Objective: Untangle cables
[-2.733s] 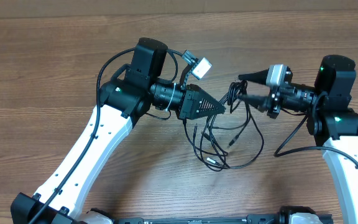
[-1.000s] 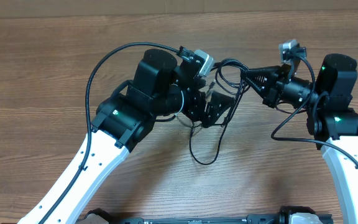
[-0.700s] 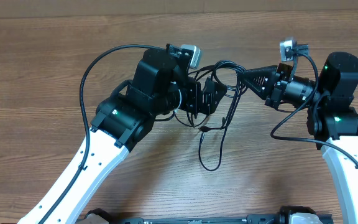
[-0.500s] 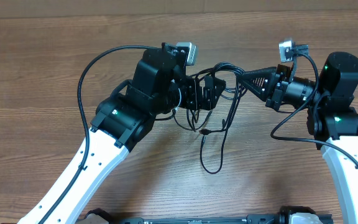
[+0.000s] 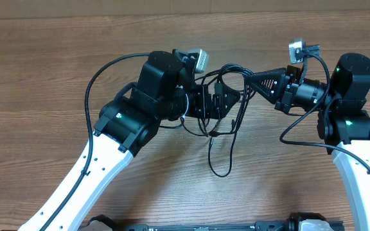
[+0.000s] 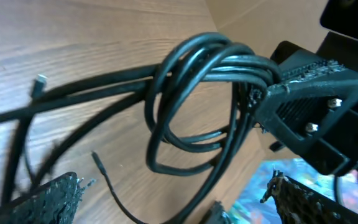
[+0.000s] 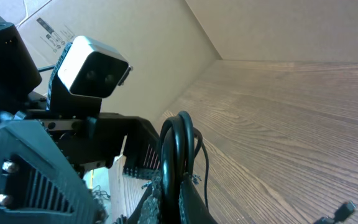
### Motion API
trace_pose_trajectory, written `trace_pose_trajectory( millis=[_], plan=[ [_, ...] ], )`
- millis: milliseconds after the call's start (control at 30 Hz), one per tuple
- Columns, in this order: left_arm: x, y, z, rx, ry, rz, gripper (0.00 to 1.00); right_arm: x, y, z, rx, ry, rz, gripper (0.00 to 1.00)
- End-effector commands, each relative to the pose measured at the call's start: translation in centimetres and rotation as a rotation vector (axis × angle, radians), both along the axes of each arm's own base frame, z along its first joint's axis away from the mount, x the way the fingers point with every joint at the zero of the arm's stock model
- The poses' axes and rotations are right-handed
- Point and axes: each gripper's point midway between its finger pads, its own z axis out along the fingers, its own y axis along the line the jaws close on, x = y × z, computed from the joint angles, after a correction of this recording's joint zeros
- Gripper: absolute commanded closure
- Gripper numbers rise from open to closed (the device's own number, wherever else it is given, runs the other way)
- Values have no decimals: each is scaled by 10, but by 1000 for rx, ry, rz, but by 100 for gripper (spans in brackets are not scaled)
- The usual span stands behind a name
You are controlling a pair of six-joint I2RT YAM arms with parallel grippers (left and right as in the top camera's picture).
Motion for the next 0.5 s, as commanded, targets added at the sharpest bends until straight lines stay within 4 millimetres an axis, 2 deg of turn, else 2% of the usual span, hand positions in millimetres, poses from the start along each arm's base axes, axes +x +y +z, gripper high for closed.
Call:
trace_pose_trajectory(
  millis=[0, 100, 333, 467],
  plan=[
    [-15, -8, 17, -95, 96, -33, 0, -3, 0, 13, 3, -38, 6, 96],
    [-16, -9, 17, -105, 117, -29, 0, -3, 0, 13, 3, -38, 6, 96],
    [12, 11, -7, 9, 98, 154, 0, -6, 2, 14, 9, -37, 26, 96],
    [21, 6, -17, 11, 125, 172, 1, -6, 2, 14, 9, -38, 26, 96]
  ],
)
